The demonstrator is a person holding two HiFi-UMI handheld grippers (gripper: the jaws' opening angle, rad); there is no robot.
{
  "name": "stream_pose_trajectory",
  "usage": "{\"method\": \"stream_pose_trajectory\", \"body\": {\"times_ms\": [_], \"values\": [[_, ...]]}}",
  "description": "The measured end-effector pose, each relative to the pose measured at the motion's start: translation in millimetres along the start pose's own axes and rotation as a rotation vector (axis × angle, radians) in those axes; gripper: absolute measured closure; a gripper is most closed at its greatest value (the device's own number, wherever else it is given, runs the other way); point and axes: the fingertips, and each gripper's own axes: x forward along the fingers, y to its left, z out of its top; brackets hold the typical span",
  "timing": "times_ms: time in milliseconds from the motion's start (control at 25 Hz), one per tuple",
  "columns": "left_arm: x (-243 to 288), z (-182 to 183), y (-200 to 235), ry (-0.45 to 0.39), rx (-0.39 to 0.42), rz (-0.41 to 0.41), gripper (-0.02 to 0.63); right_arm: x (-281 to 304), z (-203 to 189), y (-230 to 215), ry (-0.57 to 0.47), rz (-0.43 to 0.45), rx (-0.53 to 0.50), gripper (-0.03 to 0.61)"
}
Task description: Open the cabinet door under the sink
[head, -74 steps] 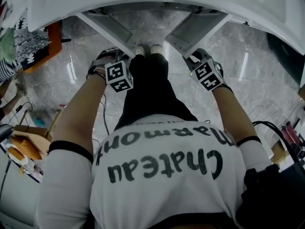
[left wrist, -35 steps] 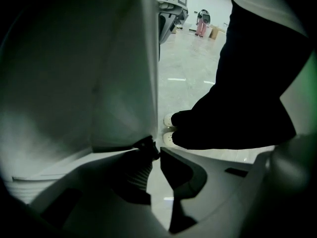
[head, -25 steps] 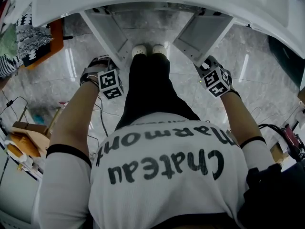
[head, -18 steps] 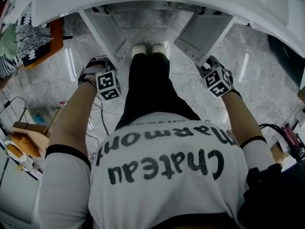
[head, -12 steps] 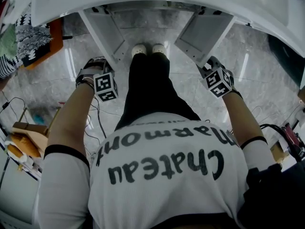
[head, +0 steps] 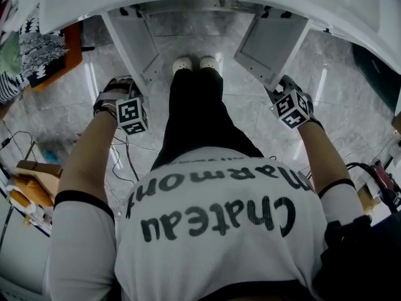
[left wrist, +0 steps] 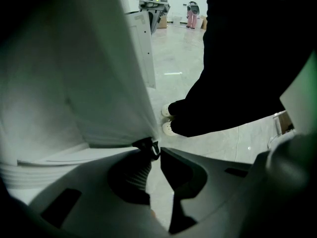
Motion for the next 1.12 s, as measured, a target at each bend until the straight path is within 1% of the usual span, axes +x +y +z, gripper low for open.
{"method": "stream_pose_trajectory", "body": {"times_ms": [120,320,520,640,840,960,1120], "values": [[0,-8,2,0.012,0.014,0.019,0.572,-1,-4,-1,0.010,0.002,-0.010,0.538],[-6,-13,-1,0.004,0.024,0.011,0.572,-4,-11,-2,0.029,0.004,-0.026,0.537],[-6,-20,0,0.009,0.030,0.034,0.572,-7,-22,-3,0.054,0.005,-0.044,0.535],[-5,-25,-5,0.001,0.041,0.017,0.572,-8,-27,-5,0.060,0.007,-0.049,0.534],[-7,-37,-7,0.007,0.071,0.012,0.572,-9,-31,-6,0.072,0.022,-0.059,0.532],[-8,-43,-8,0.006,0.089,0.012,0.572,-10,-36,-7,0.080,0.015,-0.059,0.531],[-9,-56,-7,0.016,0.139,0.020,0.572,-12,-43,-10,0.095,0.008,-0.062,0.528]]}}
